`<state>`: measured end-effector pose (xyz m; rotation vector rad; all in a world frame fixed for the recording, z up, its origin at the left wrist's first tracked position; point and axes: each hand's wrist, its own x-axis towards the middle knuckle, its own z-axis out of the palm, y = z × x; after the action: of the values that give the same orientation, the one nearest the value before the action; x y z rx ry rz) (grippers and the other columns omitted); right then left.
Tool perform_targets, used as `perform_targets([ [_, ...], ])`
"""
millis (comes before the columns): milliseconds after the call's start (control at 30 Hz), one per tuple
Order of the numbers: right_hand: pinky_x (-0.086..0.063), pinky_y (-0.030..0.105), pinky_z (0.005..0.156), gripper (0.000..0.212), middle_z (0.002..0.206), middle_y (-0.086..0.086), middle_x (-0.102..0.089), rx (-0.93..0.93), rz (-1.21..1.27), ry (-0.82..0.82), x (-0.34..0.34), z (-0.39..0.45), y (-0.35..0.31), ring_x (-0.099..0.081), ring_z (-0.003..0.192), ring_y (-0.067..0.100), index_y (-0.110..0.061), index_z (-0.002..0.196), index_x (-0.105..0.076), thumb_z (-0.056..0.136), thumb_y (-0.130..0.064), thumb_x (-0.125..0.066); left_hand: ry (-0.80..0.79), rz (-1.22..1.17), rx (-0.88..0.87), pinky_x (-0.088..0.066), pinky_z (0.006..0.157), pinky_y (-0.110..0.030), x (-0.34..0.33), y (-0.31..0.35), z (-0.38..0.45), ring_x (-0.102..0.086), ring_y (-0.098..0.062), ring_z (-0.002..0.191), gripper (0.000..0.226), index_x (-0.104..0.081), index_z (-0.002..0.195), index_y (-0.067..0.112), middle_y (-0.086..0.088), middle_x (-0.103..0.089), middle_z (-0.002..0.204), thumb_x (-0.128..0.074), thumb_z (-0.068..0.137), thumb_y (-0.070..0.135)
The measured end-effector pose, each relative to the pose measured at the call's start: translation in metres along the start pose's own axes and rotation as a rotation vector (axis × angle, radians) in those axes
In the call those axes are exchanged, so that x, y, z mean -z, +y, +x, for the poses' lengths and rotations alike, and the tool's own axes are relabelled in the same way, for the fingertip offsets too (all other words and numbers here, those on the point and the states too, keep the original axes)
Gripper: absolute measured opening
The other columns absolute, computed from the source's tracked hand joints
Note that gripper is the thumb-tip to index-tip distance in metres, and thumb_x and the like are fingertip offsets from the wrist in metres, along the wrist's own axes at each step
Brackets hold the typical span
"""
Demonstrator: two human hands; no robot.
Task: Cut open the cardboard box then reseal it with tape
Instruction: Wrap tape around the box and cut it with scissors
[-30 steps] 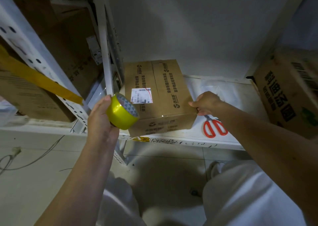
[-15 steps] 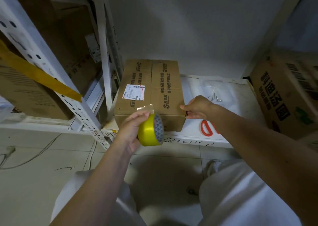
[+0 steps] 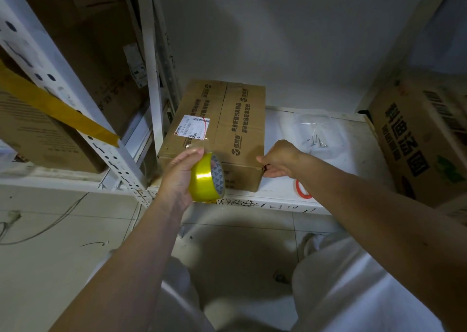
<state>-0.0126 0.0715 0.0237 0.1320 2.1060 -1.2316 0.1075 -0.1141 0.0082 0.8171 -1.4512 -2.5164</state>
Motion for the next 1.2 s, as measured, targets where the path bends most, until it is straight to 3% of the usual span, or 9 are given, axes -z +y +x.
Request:
perform_targets([
  [133,-0.044,0.016,0.050,0.033,0.071,0.001,-0.060,0.155,-0.297,0.069,-0.006,-0.010,0.008,-0.061,0.063,0.012,-0.014,0.068,-0.050,0.079,-0.027,-0.078,0.010,0.002,0.010,-0.058,0.074,-0.040,0.003,-0.001,0.001,-0.069,-0.024,0.084,0.041,-0.065,0.113,0.009,-0.012,-0.069,0.100,-0.073,0.075,0.019],
  [267,-0.041,0.023,0.068,0.039,0.097,0.006,-0.064,0.373,-0.747,0.256,-0.015,-0.018,0.017,-0.062,0.090,0.023,-0.008,0.104,-0.062,0.080,-0.037,-0.074,0.007,0.034,-0.003,-0.057,0.079,-0.042,0.006,-0.007,-0.001,-0.066,-0.029,0.100,0.028,-0.068,0.107,0.009,-0.011,-0.069,0.113,-0.070,0.079,0.016],
  [367,-0.040,0.026,0.067,0.037,0.099,0.008,-0.066,0.453,-0.914,0.352,-0.022,-0.021,0.023,-0.058,0.082,0.023,-0.009,0.109,-0.059,0.089,-0.040,-0.063,-0.006,0.081,0.013,-0.054,0.086,-0.044,0.006,-0.014,-0.007,-0.064,-0.029,0.102,0.024,-0.069,0.103,0.008,-0.011,-0.067,0.118,-0.070,0.079,0.014],
  [533,-0.042,0.027,0.067,0.029,0.093,0.008,-0.065,0.457,-0.929,0.314,-0.024,-0.020,0.029,-0.059,0.079,0.024,-0.010,0.111,-0.058,0.094,-0.033,-0.056,-0.057,0.257,0.046,-0.051,0.074,-0.034,-0.006,-0.029,-0.017,-0.061,-0.025,0.080,0.007,-0.070,0.082,0.014,-0.006,-0.069,0.084,-0.067,0.084,0.008],
  [733,-0.046,0.031,0.070,0.019,0.095,0.011,-0.067,0.507,-0.850,0.473,-0.010,-0.027,0.021,-0.063,0.088,0.028,-0.006,0.091,-0.062,0.095,-0.023,-0.054,-0.095,0.481,0.027,-0.045,0.091,-0.039,-0.030,-0.041,-0.020,-0.061,-0.019,0.085,0.023,-0.072,0.066,0.022,0.004,-0.070,0.078,-0.068,0.084,0.008],
  [833,-0.049,0.031,0.075,0.039,0.095,0.009,-0.069,0.461,-0.331,0.146,-0.002,-0.037,0.004,-0.063,0.086,0.017,-0.009,0.093,-0.070,0.093,-0.045,-0.054,-0.114,0.503,-0.011,-0.042,0.085,-0.028,-0.042,-0.044,-0.022,-0.059,-0.011,0.081,0.020,-0.069,0.072,0.020,0.006,-0.069,0.078,-0.066,0.086,0.006],
  [933,-0.050,0.024,0.081,0.031,0.100,0.002,-0.070,0.424,-0.336,-0.198,0.007,-0.050,-0.004,-0.062,0.095,0.010,-0.013,0.096,-0.072,0.084,-0.041,-0.068,-0.126,0.492,-0.038,-0.041,0.076,-0.021,-0.048,-0.045,-0.026,-0.056,-0.009,0.077,0.019,-0.066,0.071,0.017,0.004,-0.065,0.076,-0.066,0.086,0.005],
  [1067,-0.050,0.027,0.083,0.012,0.089,0.013,-0.071,0.536,-0.396,-0.187,0.010,-0.047,0.001,-0.063,0.081,0.011,-0.005,0.086,-0.073,0.079,-0.014,-0.077,-0.140,0.484,-0.048,-0.040,0.070,-0.017,-0.051,-0.043,-0.030,-0.054,-0.007,0.072,0.020,-0.064,0.070,0.018,0.003,-0.063,0.075,-0.066,0.087,0.007],
  [1200,-0.051,0.027,0.075,0.008,0.081,0.002,-0.070,0.602,-0.499,-0.065,0.006,-0.044,0.003,-0.060,0.073,0.008,-0.015,0.077,-0.071,0.079,-0.019,-0.077,-0.170,0.434,-0.005,-0.049,0.075,-0.028,-0.054,-0.042,-0.035,-0.062,-0.012,0.073,0.013,-0.066,0.086,0.017,-0.002,-0.068,0.085,-0.065,0.087,0.004],
])
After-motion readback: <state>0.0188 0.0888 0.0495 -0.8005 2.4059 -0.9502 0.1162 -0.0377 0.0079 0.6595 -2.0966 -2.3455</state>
